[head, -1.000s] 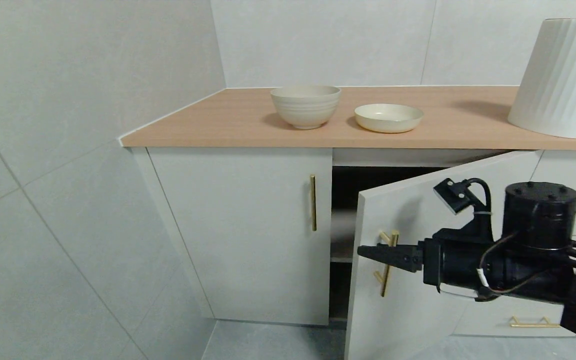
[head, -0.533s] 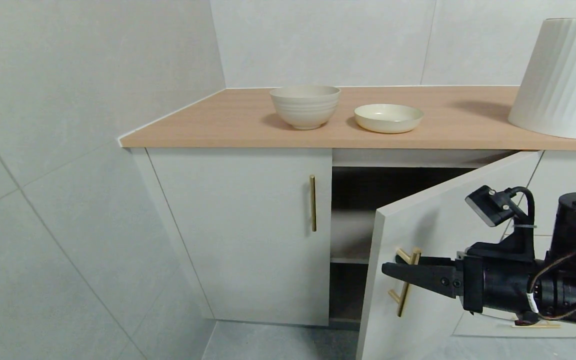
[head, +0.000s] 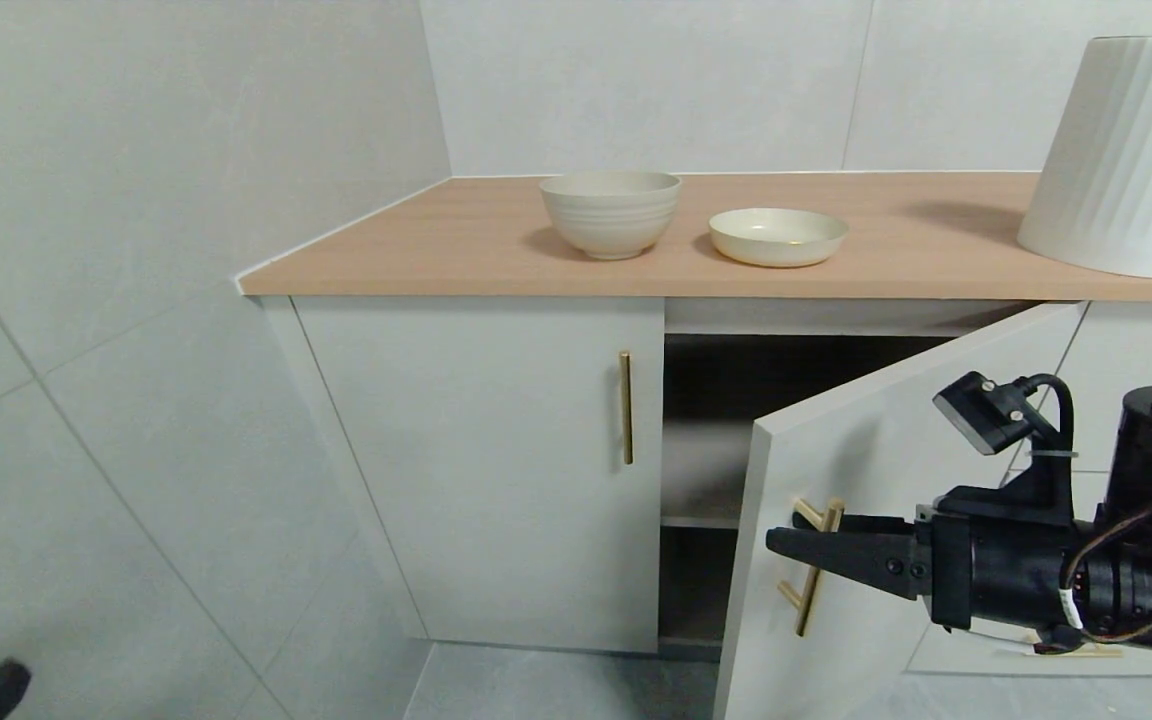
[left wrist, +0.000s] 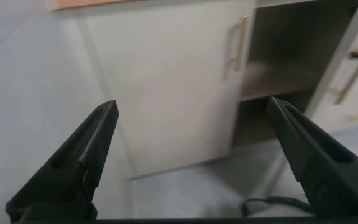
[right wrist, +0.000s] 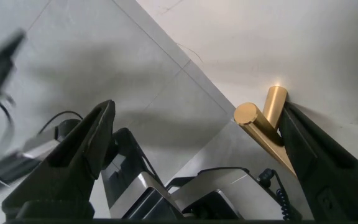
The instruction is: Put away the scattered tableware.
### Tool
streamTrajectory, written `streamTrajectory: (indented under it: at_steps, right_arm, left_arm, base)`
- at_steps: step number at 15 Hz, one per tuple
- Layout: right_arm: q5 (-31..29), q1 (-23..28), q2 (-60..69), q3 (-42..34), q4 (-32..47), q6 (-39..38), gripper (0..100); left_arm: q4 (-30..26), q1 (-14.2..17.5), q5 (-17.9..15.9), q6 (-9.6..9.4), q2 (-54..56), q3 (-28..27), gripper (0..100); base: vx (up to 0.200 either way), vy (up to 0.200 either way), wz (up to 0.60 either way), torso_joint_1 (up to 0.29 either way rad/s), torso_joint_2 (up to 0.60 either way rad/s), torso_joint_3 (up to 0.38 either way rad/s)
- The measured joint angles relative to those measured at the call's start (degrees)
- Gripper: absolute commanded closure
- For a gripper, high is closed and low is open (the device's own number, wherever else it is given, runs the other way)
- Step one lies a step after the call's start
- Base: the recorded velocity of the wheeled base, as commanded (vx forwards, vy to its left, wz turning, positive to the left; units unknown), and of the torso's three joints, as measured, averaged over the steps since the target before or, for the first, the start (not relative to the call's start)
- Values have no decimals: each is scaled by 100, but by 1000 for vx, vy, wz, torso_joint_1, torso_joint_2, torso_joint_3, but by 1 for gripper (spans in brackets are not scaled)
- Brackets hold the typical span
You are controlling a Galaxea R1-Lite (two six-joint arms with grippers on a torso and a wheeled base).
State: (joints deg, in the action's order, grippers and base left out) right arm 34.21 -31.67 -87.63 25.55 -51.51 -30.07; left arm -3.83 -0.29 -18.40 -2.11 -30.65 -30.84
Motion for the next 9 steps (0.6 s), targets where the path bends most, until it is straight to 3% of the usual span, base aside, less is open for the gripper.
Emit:
streamTrajectory:
  at_steps: [4,6,9]
  right_arm:
    - [2,12,-29,11,-9,0,0]
    - [4,12,-60,16,-22,2,0]
    - [4,12,-107,16,-44,5,0]
  left_arm:
    - [495,-265,-451,91,-2214,-958,0]
    - [1064,-684,-519,383,-3195,-1017,0]
    - [2267,-1469,-557,1026,-4383,-757,0]
  base:
    - [0,0,0,0,0,0]
    - [0,0,0,0,0,0]
    - [0,0,0,0,0,0]
